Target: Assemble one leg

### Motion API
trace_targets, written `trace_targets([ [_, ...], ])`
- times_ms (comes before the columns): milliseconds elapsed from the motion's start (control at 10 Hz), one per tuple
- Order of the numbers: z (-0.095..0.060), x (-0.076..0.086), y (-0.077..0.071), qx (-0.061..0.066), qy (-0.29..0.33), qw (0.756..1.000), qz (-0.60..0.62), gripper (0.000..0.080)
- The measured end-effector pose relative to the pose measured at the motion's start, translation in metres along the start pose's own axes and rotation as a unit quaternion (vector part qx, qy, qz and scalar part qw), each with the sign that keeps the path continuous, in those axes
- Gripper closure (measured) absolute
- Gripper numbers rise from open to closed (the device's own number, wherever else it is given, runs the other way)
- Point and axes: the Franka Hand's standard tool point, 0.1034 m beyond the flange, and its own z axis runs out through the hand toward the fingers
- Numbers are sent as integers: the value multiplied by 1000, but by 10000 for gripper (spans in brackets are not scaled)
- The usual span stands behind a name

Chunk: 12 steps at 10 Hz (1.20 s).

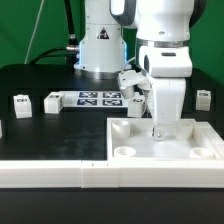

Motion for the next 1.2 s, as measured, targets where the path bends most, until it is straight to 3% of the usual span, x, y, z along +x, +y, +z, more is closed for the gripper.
trace_targets([
  [400, -1, 0, 0, 0, 0, 1000, 0, 150],
  [800, -46, 0, -23, -23, -3, 999, 31, 150],
  [1200, -39, 1, -23, -17, 0, 991, 131, 150],
])
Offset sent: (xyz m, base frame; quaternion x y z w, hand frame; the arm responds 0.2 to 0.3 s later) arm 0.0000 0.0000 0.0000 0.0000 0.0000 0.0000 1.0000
